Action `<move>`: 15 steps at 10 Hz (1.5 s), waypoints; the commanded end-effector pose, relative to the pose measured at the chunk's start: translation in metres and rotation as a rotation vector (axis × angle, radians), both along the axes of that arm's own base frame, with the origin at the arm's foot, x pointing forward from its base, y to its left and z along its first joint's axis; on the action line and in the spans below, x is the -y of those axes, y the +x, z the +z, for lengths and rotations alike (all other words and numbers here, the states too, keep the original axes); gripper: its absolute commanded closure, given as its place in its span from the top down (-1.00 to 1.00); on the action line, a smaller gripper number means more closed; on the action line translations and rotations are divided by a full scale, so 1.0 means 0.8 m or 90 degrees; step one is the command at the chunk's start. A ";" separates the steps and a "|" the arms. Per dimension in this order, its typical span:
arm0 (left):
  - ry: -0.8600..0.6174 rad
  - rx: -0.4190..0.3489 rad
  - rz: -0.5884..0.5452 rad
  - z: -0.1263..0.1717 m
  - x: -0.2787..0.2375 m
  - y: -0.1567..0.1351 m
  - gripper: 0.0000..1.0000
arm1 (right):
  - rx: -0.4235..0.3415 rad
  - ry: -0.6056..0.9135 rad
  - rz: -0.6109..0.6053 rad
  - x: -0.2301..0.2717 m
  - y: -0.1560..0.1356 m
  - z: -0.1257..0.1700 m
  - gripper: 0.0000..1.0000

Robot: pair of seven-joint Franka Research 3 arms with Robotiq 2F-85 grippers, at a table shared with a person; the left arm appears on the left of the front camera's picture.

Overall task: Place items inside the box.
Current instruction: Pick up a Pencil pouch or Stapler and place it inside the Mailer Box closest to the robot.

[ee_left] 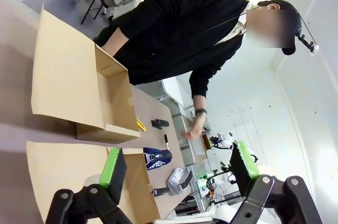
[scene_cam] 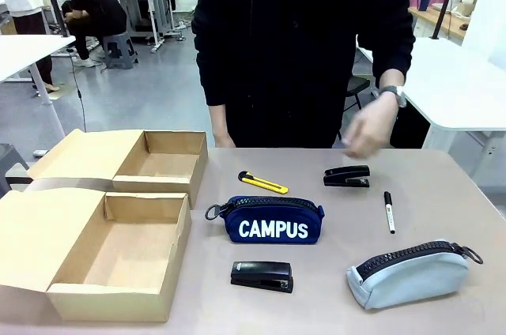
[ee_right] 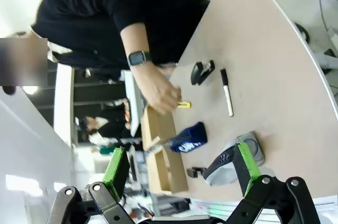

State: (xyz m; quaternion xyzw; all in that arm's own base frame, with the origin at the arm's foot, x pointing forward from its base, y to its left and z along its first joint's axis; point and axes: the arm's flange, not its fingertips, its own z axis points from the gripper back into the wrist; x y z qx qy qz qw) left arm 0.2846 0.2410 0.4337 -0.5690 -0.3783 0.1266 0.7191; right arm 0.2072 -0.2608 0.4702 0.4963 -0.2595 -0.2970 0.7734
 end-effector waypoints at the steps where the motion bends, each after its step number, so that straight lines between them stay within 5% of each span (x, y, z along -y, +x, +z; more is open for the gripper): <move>1: -0.002 0.025 0.002 0.001 0.000 0.001 1.00 | 0.025 -0.070 0.134 -0.035 0.037 0.026 1.00; 5: -0.002 0.025 0.002 0.001 0.000 0.001 1.00 | 0.099 0.050 0.149 0.044 -0.041 -0.018 1.00; 6: -0.002 0.025 0.002 0.001 0.000 0.001 1.00 | 0.078 0.041 0.131 0.045 -0.043 -0.021 1.00; 12: -0.002 0.025 0.002 0.001 0.000 0.001 1.00 | 0.034 -0.039 0.092 0.019 -0.016 -0.010 1.00; 15: -0.002 0.025 0.002 0.001 0.000 0.001 1.00 | 0.016 -0.129 0.152 -0.030 0.021 0.006 1.00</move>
